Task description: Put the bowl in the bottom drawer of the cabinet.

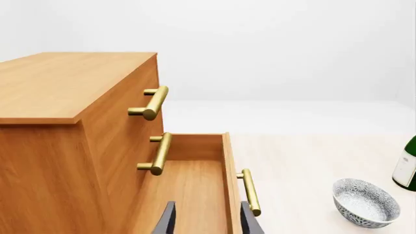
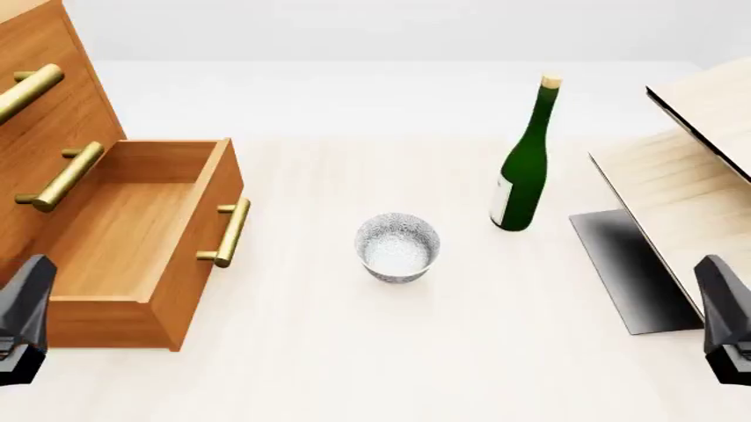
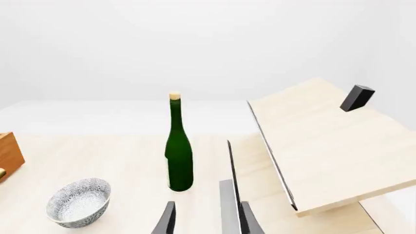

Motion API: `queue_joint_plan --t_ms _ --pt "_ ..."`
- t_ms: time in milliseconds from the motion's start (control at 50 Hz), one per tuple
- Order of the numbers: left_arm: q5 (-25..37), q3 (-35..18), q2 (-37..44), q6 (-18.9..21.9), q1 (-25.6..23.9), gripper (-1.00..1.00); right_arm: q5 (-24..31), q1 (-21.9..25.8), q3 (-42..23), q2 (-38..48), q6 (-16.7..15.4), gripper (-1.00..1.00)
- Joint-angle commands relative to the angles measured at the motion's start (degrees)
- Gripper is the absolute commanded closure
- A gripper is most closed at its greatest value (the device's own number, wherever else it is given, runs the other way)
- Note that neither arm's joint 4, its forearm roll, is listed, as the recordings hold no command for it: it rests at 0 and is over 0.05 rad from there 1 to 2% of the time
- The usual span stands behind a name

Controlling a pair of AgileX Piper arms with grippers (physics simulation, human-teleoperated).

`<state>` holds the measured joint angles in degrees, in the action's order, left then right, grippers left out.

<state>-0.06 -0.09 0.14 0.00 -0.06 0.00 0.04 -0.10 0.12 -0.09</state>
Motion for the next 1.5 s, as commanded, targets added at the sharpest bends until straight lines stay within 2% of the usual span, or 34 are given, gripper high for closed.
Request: queue_joint_plan --t_ms 20,220,280,380,400,460,500,560,880,1000,1040,1100,1240,1260,1320,1500 --pt "-0.28 -0.11 0.34 -0.1 -0.14 -1.0 0.08 0.09 -0.23 0.21 -0.26 -1.0" --pt "-0.28 -0.02 0.03 -0.15 -0.39 -1.0 0.08 0.07 -0.14 0.12 -0.21 -1.0" --pt "-0.75 -0.66 -0.12 0.23 -4.08 -1.0 0.05 0.08 -0.08 0.1 -0.22 -1.0" --pt "-2.8 0.05 -0.13 -0.24 -5.62 -1.0 0.04 0.07 -0.03 0.08 -0.22 -1.0" --pt "-1.6 -2.1 -0.13 -0.11 -9.24 -1.0 0.03 0.07 -0.01 0.06 -0.22 -1.0" --pt "-4.53 0.07 -0.13 1.45 -13.87 -1.0 0.03 0.07 0.01 0.05 -0.22 -1.0" --pt "-4.46 0.05 -0.13 1.23 -14.61 -1.0 0.03 0.07 0.01 0.05 -0.22 -1.0" --pt "-4.71 -0.24 -0.13 2.48 -18.84 -1.0 0.02 0.07 0.02 0.05 -0.22 -1.0" --pt "-1.66 -4.83 -0.13 7.04 -32.82 -1.0 -0.02 0.07 0.01 0.1 -0.23 -1.0" --pt "0.62 -6.28 -0.13 7.02 -37.26 -1.0 -0.06 0.06 0.0 0.15 -0.22 -1.0" --pt "0.54 -7.46 -0.13 4.4 -38.7 -1.0 -0.08 0.06 -0.01 0.17 -0.22 -1.0" --pt "1.09 -8.32 -0.13 4.61 -41.45 -1.0 -0.1 0.06 -0.01 0.2 -0.22 -1.0" --pt "3.39 -10.34 -0.11 4.81 -42.65 -1.0 -0.09 0.06 -0.06 0.23 -0.22 -1.0" --pt "3.9 -10.71 -0.08 5.79 -43.35 -1.0 -0.07 0.06 -0.07 0.22 -0.22 -1.0" --pt "5.38 -12.49 0.98 4.82 -43.54 -1.0 -0.05 0.05 -0.08 0.21 -0.22 -1.0" --pt "1.36 -17.05 10.54 6.31 -47.94 -1.0 -0.06 0.04 -0.08 0.21 -0.22 -1.0"
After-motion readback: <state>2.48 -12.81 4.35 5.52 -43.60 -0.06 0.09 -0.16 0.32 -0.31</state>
